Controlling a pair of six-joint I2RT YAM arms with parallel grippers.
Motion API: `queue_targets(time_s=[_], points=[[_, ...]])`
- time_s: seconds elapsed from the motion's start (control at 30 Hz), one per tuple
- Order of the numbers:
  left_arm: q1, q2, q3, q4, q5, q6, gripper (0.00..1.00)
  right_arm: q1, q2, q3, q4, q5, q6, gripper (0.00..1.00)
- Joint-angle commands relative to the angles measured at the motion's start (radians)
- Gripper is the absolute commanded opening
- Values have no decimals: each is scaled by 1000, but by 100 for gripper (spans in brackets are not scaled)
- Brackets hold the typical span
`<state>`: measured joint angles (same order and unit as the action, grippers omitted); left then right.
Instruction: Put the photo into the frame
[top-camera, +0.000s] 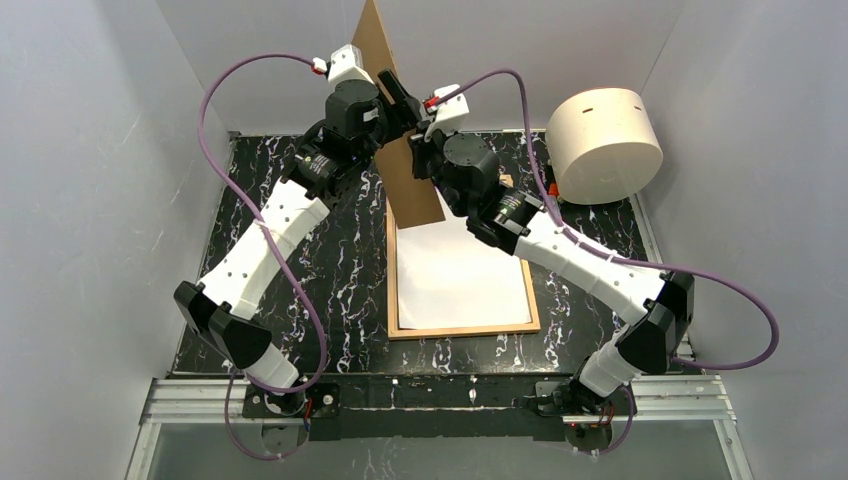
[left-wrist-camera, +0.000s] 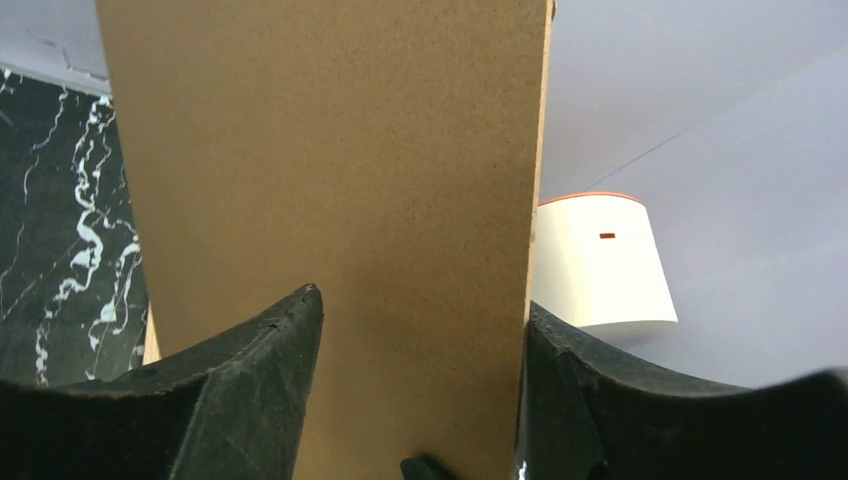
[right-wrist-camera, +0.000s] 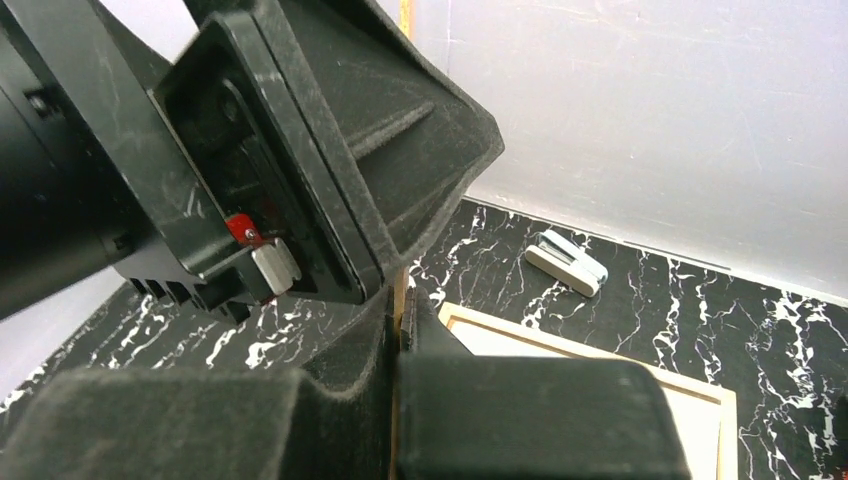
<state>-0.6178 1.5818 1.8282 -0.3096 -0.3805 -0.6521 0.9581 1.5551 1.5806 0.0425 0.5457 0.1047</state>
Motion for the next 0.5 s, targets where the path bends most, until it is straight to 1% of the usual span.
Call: queue_targets(time_s=[0.0,0.1,0.17,0.23,0.3,0.37,0.4,0.47], points=[[-5,-15,47,-113,-59,-90,60,21,-58,-40,239,-10,-96,1],[-5,-5,76,-151,-52,-104,53,40,-55,-95,323,-8,-193,1],[-5,5,100,-177,-55,-108,46,57,-52,-116,363,-4,-241,1],[-5,12,120,-206,-66,-111,40,75,-50,-131,399,-2,-278,1],[-5,19,138,-246,-83,-113,31,89,-47,-134,417,-1,-292,1],[-5,9,139,-256,-86,-98,25,101,-44,-135,428,1,-305,1],[-5,3,138,-257,-89,-86,23,106,-45,-138,437,1,-309,1],[-5,-2,146,-280,-94,-67,22,114,-44,-137,443,-3,-312,1]])
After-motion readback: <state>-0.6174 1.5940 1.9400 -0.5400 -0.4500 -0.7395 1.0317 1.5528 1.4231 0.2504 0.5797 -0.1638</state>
